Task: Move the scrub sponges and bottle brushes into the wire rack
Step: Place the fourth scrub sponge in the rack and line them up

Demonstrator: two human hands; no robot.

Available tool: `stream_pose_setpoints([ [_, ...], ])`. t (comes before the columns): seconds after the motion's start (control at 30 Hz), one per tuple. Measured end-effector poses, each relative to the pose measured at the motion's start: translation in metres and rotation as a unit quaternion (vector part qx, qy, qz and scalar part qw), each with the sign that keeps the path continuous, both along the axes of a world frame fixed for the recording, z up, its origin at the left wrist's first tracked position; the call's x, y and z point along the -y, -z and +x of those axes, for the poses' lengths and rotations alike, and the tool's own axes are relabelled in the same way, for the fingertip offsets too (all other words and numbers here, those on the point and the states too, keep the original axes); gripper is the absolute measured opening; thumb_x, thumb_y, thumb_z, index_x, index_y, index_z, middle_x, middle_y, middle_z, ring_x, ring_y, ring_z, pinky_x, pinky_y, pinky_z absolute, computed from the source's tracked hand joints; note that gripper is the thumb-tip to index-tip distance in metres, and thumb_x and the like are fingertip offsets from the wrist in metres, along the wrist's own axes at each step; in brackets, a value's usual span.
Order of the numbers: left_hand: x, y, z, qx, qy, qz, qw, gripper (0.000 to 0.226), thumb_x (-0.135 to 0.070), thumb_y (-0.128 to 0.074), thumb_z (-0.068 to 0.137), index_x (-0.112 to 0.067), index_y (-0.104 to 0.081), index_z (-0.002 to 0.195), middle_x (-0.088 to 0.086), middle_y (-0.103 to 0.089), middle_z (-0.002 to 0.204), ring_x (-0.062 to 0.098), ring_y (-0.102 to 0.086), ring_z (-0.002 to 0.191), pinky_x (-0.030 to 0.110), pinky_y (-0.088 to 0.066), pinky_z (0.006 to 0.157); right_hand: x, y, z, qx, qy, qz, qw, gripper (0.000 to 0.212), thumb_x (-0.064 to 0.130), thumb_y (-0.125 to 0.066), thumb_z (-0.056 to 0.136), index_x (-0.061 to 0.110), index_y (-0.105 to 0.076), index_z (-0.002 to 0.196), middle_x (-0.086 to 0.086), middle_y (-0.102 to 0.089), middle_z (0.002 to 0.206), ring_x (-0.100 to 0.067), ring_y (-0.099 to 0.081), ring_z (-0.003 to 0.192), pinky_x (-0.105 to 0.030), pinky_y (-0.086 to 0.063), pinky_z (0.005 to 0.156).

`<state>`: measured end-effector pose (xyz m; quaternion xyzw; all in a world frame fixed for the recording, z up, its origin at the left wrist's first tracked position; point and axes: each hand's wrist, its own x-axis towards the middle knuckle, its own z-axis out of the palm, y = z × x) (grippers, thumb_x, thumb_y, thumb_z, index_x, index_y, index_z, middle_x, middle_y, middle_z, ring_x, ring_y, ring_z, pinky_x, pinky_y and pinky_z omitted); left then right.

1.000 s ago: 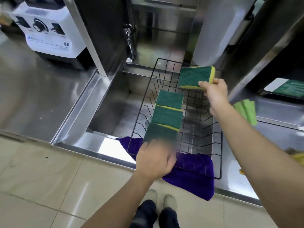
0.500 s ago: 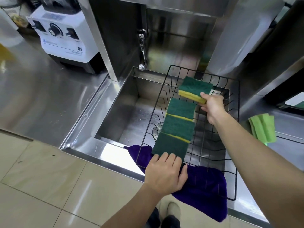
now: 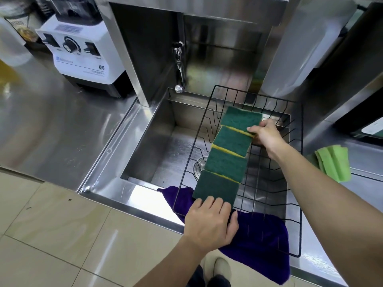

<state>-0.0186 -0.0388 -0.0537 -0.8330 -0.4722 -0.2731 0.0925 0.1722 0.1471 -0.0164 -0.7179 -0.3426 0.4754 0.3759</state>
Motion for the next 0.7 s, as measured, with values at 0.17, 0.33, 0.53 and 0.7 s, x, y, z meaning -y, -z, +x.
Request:
stream_pose_setpoints([
  [0.17,0.0,-0.001,0.0,0.002,0.001,-0.004,1.0,0.036,-0.033,-0.043,0.093,-0.017,-0.052,0.063,-0.002,-0.047,0.059,0.017,-0.043,0.054,0.029,-0.032,0.05,0.0,0.003,-0.003,0.032,-0.024,-0.027,0.999,0.031,0.026,-0.061,0.086,0.014,-0.039,0.104,-0.005,-0.047,0.099,-0.012,-0.043,0.073,-0.025,-0.034,0.061],
  [0.33,0.0,-0.001,0.0,-0.004,-0.001,-0.011,1.0,0.03,-0.033,-0.049,0.088,-0.017,-0.052,0.062,-0.002,-0.047,0.059,0.017,-0.043,0.054,0.029,-0.032,0.05,0.003,0.0,-0.004,0.032,-0.038,-0.084,0.995,0.043,0.03,-0.057,0.091,0.015,-0.042,0.128,-0.003,-0.047,0.087,-0.016,-0.042,0.06,-0.03,-0.043,0.053],
  [0.53,0.0,-0.001,-0.001,-0.005,0.003,-0.02,1.0,0.031,-0.033,-0.049,0.088,-0.017,-0.053,0.063,-0.002,-0.048,0.059,0.016,-0.044,0.053,0.028,-0.033,0.049,0.01,0.0,-0.006,-0.044,-0.044,-0.072,0.995,0.06,0.006,-0.053,0.092,0.012,-0.027,0.147,-0.006,-0.055,0.108,-0.011,-0.051,0.06,-0.022,-0.049,0.054],
  [0.7,0.0,-0.002,0.0,-0.008,0.0,-0.024,1.0,0.03,-0.032,-0.049,0.087,-0.017,-0.053,0.061,-0.002,-0.048,0.058,0.017,-0.045,0.053,0.028,-0.034,0.049,0.016,-0.003,0.003,-0.07,-0.072,-0.084,0.991,0.057,0.008,-0.055,0.091,0.011,-0.032,0.143,-0.006,-0.058,0.102,-0.014,-0.052,0.068,-0.026,-0.05,0.066],
])
